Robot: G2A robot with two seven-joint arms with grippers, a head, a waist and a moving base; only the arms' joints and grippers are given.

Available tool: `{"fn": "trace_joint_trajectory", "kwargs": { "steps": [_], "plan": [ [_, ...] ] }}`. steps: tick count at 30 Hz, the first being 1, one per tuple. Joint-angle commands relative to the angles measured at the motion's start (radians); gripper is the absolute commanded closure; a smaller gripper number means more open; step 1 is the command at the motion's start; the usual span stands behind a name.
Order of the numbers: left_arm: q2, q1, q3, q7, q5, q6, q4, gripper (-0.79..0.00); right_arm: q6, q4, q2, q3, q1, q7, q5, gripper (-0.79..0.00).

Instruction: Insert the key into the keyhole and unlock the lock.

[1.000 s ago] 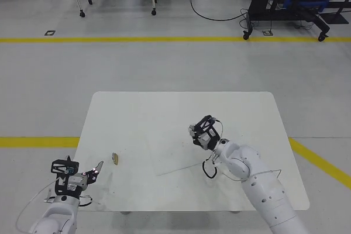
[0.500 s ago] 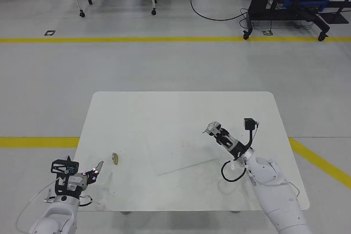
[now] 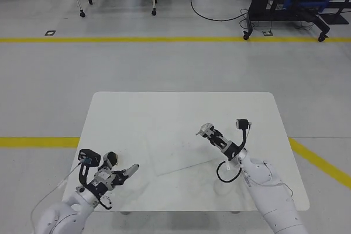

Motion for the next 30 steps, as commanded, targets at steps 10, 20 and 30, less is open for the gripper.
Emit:
{"fn": "trace_joint_trajectory", "kwargs": {
  "steps": [10, 20, 30],
  "plan": [
    [0.002, -0.092, 0.067, -0.232, -0.230, -0.013, 0.032, -0.785, -0.028, 0.027, 0.001, -0.010, 0.015, 0.112, 0.159, 0.000],
    [-0.016, -0.279, 0.197, -0.385, -0.773, -0.056, 0.284, -0.785, 0.079, -0.043, -0.013, -0.078, 0.001, 0.149, 0.243, 0.000],
    [-0.034, -0.354, 0.292, -0.318, -0.762, -0.034, 0.335, -0.409, 0.132, -0.010, -0.022, -0.121, 0.041, 0.259, 0.311, 0.000]
  ]
}}
